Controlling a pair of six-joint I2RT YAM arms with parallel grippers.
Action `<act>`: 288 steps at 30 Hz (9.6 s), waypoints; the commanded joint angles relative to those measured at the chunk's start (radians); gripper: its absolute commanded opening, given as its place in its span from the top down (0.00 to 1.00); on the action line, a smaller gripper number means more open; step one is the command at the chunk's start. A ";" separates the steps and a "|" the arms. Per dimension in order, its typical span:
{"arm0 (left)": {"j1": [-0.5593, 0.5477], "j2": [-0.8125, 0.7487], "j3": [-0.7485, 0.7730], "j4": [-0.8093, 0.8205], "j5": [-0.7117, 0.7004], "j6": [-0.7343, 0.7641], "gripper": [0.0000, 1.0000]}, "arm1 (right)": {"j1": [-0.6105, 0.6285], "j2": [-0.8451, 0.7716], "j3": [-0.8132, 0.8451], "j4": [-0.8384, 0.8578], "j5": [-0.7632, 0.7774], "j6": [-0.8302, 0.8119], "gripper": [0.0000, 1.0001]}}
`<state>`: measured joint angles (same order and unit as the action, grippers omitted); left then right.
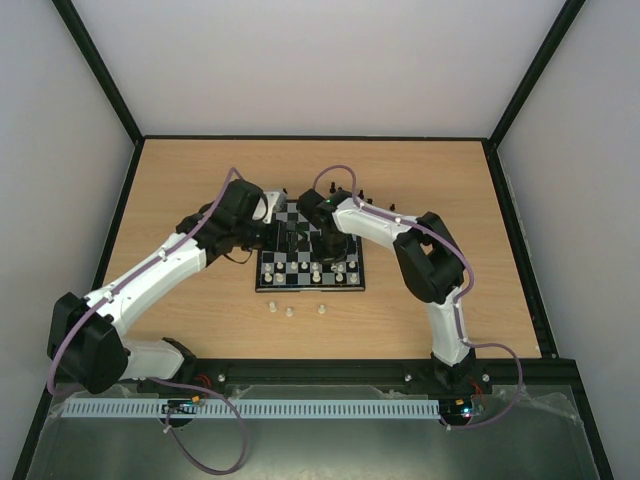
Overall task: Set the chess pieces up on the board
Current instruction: Pick up the chess piece from the chessboard, then place the chess piece on the chessboard.
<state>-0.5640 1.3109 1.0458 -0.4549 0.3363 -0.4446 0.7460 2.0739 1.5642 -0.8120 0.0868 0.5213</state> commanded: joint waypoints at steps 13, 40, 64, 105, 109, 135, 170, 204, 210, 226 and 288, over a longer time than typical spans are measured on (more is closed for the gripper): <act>0.031 -0.009 -0.006 -0.001 0.007 0.003 0.09 | -0.032 -0.022 0.069 0.023 0.019 -0.013 0.92; 0.084 -0.100 -0.134 0.191 0.243 -0.178 0.09 | -0.047 -0.515 -0.310 0.517 0.110 0.034 0.96; 0.105 -0.240 -0.203 0.220 0.256 -0.250 0.09 | 0.048 -0.609 -0.704 1.062 0.541 0.016 0.96; 0.072 -0.368 -0.489 0.951 0.121 -0.650 0.20 | -0.015 -0.699 -0.566 1.079 -0.352 0.756 0.92; 0.072 -0.352 -0.490 0.965 0.116 -0.655 0.22 | -0.032 -0.674 -0.549 1.097 -0.394 0.789 0.92; 0.018 -0.265 -0.490 0.923 0.013 -0.580 0.45 | -0.034 -0.589 -0.461 1.084 -0.464 0.813 0.93; 0.018 -0.184 -0.470 0.978 -0.027 -0.620 0.79 | -0.034 -0.569 -0.469 1.068 -0.493 0.792 0.92; 0.042 -0.292 -0.378 0.587 0.239 -0.366 0.87 | -0.261 -0.782 -0.632 0.817 -0.623 0.468 0.32; 0.056 -0.430 -0.353 0.427 0.294 -0.273 0.86 | -0.261 -0.886 -0.599 0.593 -0.628 0.274 0.01; 0.026 -0.531 -0.390 0.396 0.648 -0.235 0.85 | -0.259 -1.051 -0.596 0.488 -1.091 0.130 0.26; -0.100 -0.542 -0.498 0.578 0.597 -0.306 0.83 | 0.039 -0.816 -0.481 0.548 -1.170 0.104 0.96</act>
<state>-0.6582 0.7536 0.5594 0.1154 0.9577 -0.7540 0.7700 1.2774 1.0889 -0.2699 -1.0580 0.6182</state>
